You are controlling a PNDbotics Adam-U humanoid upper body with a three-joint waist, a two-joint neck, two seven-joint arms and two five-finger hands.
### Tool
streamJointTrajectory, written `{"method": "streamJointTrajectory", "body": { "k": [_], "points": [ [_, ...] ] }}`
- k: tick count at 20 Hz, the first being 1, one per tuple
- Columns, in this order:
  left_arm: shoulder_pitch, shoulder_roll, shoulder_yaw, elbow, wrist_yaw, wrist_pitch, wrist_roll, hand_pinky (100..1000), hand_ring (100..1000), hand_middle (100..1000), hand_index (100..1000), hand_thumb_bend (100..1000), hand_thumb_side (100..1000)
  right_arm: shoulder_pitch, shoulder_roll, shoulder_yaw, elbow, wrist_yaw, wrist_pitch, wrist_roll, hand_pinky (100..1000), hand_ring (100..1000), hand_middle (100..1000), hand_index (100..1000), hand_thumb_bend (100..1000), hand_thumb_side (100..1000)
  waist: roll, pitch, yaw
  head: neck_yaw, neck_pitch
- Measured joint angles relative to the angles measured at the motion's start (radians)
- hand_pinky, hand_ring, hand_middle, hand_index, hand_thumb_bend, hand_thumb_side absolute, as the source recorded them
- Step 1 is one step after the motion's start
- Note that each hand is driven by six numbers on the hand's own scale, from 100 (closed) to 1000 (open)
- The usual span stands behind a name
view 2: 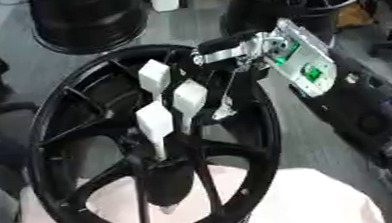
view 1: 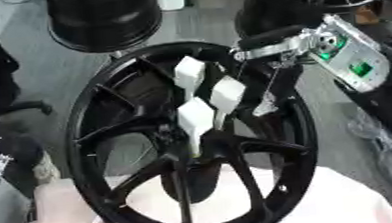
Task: Pull the pin out of the wheel hub.
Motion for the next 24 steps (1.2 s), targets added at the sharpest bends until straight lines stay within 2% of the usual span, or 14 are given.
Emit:
{"method": "streamJointTrajectory", "body": {
  "k": [6, 10, 13, 24],
  "points": [
    [0.0, 0.0, 0.0, 0.0, 0.0, 0.0, 0.0, 661, 727, 712, 799, 527, 716, -0.001, 0.0, -0.017, 0.0, -0.007, 0.008, 0.008, 786, 813, 702, 711, 337, 193, 0.0, 0.0, 0.001, -0.001, 0.0],
    [0.0, 0.0, 0.0, 0.0, 0.0, 0.0, 0.0, 661, 727, 712, 799, 527, 716, -0.005, 0.001, -0.035, -0.002, -0.018, 0.018, 0.018, 774, 789, 652, 657, 177, 225, 0.0, 0.0, 0.002, -0.001, 0.0],
    [0.0, 0.0, 0.0, 0.0, 0.0, 0.0, 0.0, 661, 727, 712, 799, 527, 716, -0.009, 0.001, -0.049, -0.008, -0.025, 0.028, 0.028, 769, 777, 625, 636, 127, 211, 0.0, 0.0, 0.003, -0.001, 0.0],
    [0.0, 0.0, 0.0, 0.0, 0.0, 0.0, 0.0, 661, 727, 711, 799, 527, 716, -0.032, 0.001, -0.092, -0.029, -0.045, 0.045, 0.043, 767, 768, 613, 630, 140, 195, 0.0, 0.0, 0.002, -0.001, 0.0]
  ]
}}
